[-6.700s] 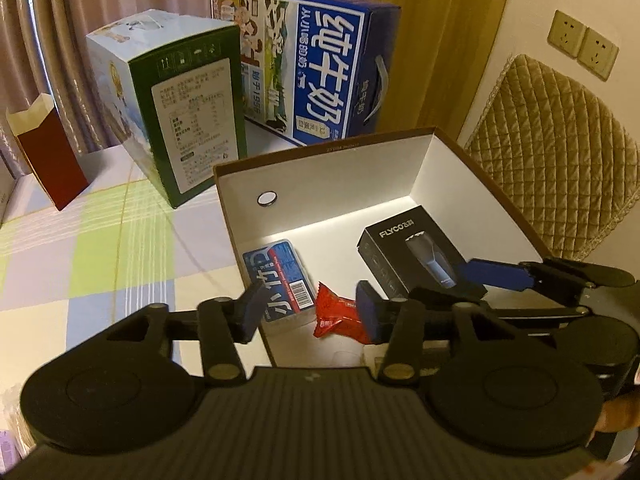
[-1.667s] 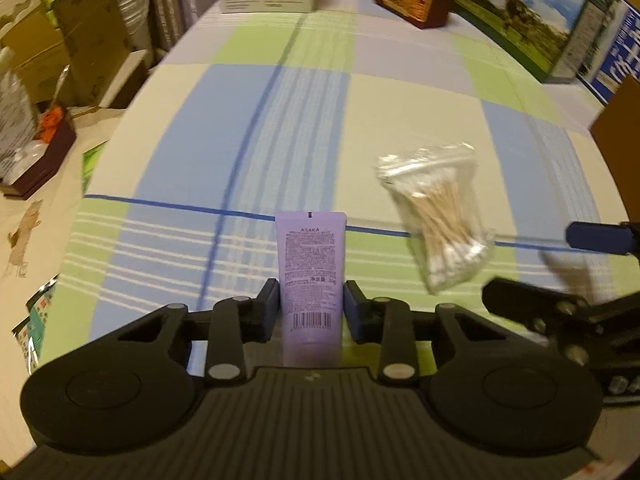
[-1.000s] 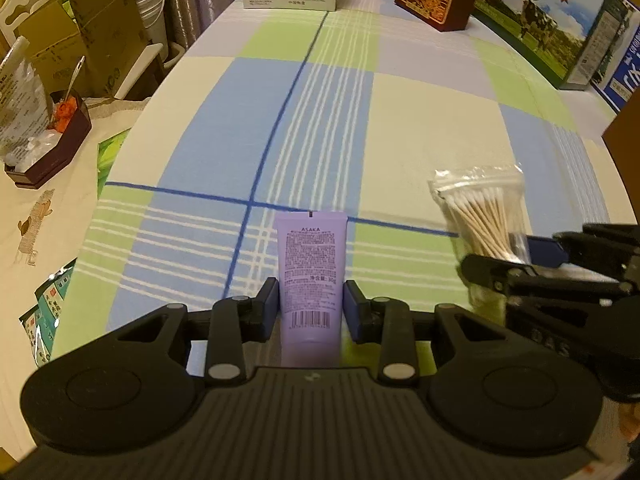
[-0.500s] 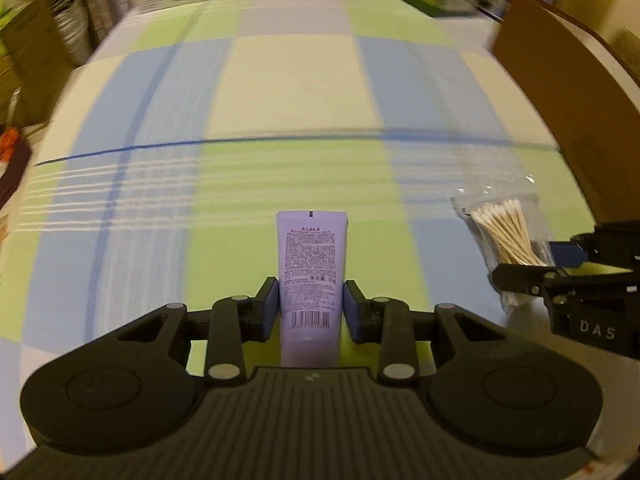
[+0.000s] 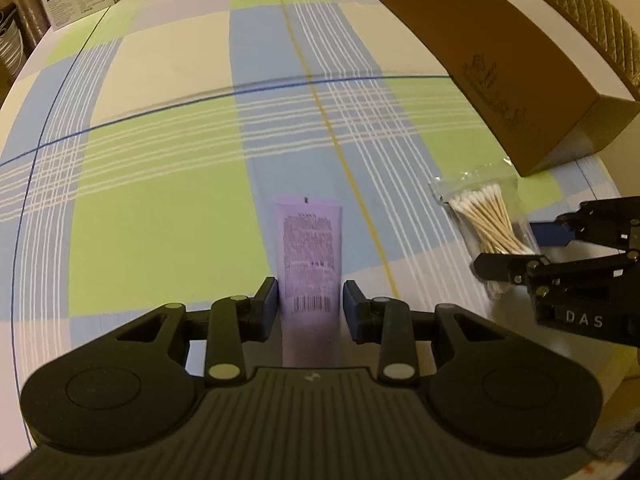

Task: Organize objects
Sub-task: 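Lift the purple tube and cotton swab bag and carry them over the box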

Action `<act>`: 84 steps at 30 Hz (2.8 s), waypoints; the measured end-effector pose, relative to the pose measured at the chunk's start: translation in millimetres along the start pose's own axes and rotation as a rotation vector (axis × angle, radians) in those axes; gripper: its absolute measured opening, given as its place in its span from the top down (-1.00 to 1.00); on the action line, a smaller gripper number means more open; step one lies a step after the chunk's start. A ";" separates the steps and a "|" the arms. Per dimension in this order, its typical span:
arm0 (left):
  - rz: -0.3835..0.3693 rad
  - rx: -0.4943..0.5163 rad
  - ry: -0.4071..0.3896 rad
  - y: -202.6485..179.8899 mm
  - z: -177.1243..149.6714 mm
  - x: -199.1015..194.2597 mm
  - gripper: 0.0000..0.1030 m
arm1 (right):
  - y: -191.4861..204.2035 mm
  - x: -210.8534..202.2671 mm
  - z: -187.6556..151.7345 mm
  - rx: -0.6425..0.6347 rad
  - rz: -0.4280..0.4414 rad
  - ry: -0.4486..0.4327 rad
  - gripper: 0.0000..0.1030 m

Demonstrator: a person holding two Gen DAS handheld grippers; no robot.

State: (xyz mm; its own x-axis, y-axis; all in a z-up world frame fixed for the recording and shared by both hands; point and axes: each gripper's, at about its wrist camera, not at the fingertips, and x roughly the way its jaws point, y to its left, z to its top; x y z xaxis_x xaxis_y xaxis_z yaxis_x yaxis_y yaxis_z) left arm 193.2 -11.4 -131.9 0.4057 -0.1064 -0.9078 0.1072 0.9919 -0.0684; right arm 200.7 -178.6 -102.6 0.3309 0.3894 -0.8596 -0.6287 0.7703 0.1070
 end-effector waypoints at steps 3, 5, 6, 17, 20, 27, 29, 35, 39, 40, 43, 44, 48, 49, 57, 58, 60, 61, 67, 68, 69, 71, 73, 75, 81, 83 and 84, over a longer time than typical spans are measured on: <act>0.017 -0.008 0.004 -2.3 0.5 0.3 0.39 | -1.6 1.0 -0.3 0.012 -0.002 -0.018 -0.15; 0.033 -0.005 0.006 -6.9 1.9 1.2 0.35 | -0.6 3.3 0.9 0.012 -0.004 -0.021 -0.14; 0.046 0.002 0.005 -9.8 2.3 1.9 0.36 | -0.2 4.5 0.7 0.003 -0.006 -0.023 -0.14; 0.074 -0.020 0.002 -15.4 1.8 1.4 0.47 | 14.3 4.7 -1.1 -0.084 -0.020 -0.037 0.53; 0.063 -0.026 0.005 -14.6 0.5 -0.2 0.47 | 10.1 3.1 -0.7 -0.057 0.002 -0.031 0.55; 0.054 -0.036 0.009 -14.0 -1.4 -2.8 0.47 | 5.2 -5.4 -0.9 -0.022 0.031 -0.040 0.57; 0.052 -0.037 0.007 -13.8 -1.6 -4.3 0.47 | 3.8 -8.8 -0.3 -0.012 0.037 -0.047 0.57; 0.037 -0.043 -0.014 -13.6 1.8 -13.7 0.48 | -1.2 -21.6 3.1 0.012 0.053 -0.078 0.57; 0.014 -0.044 -0.035 -14.1 6.3 -21.2 0.48 | -4.4 -29.8 5.5 0.021 0.060 -0.101 0.57; 0.007 -0.048 -0.040 -13.8 7.6 -23.2 0.48 | -5.0 -31.4 6.0 0.022 0.061 -0.105 0.57; 0.006 -0.042 -0.047 -15.3 9.8 -26.5 0.48 | -8.1 -35.9 7.4 0.029 0.064 -0.119 0.57; 0.005 -0.044 -0.048 -15.6 10.5 -27.2 0.48 | -8.8 -37.7 7.8 0.030 0.065 -0.124 0.57; 0.003 -0.048 -0.068 -16.7 15.5 -34.5 0.48 | -12.5 -45.5 11.0 0.033 0.077 -0.145 0.57; 0.001 -0.048 -0.077 -17.3 17.5 -37.7 0.48 | -13.2 -47.3 12.1 0.034 0.080 -0.150 0.57; -0.025 -0.039 -0.157 -30.2 36.2 -62.6 0.48 | -17.7 -67.5 25.7 0.030 0.103 -0.213 0.57; -0.031 -0.035 -0.169 -33.0 39.3 -65.8 0.48 | -19.0 -70.7 28.1 0.031 0.105 -0.223 0.57; -0.043 -0.027 -0.193 -38.6 45.6 -71.4 0.48 | -22.0 -76.5 32.5 0.031 0.105 -0.242 0.57; -0.049 -0.021 -0.204 -41.6 48.9 -74.1 0.48 | -24.5 -80.0 35.3 0.033 0.104 -0.251 0.57; -0.079 0.009 -0.266 -61.9 73.8 -85.3 0.48 | -48.4 -98.6 49.4 0.063 0.078 -0.309 0.57; -0.084 0.012 -0.274 -65.5 78.6 -86.3 0.48 | -53.6 -101.6 50.9 0.070 0.072 -0.316 0.57; -0.090 0.017 -0.281 -69.3 83.3 -86.7 0.48 | -60.5 -104.5 52.7 0.078 0.063 -0.325 0.57; -0.101 0.029 -0.296 -79.0 93.1 -87.4 0.48 | -72.2 -109.2 55.8 0.091 0.046 -0.337 0.57; -0.112 0.046 -0.310 -90.7 103.7 -87.2 0.48 | -85.6 -113.9 58.6 0.107 0.027 -0.350 0.57; -0.125 0.062 -0.321 -102.8 114.3 -86.1 0.48 | -98.4 -117.5 62.2 0.118 0.012 -0.358 0.57; -0.156 0.096 -0.338 -141.5 145.3 -74.8 0.48 | -139.3 -126.2 73.5 0.136 -0.034 -0.385 0.57; -0.166 0.105 -0.338 -154.8 154.6 -69.5 0.48 | -151.9 -125.9 76.9 0.143 -0.045 -0.388 0.57; -0.169 0.107 -0.337 -161.2 159.2 -66.3 0.48 | -158.8 -125.0 78.3 0.149 -0.049 -0.387 0.57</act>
State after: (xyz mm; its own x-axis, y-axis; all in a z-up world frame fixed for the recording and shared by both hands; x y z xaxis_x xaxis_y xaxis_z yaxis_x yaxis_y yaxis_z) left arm 293.6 -175.3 5.1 0.6474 -0.3025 -0.6996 0.2848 0.9474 -0.1461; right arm 314.3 -310.1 27.0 0.6159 0.4896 -0.6172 -0.5061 0.8463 0.1663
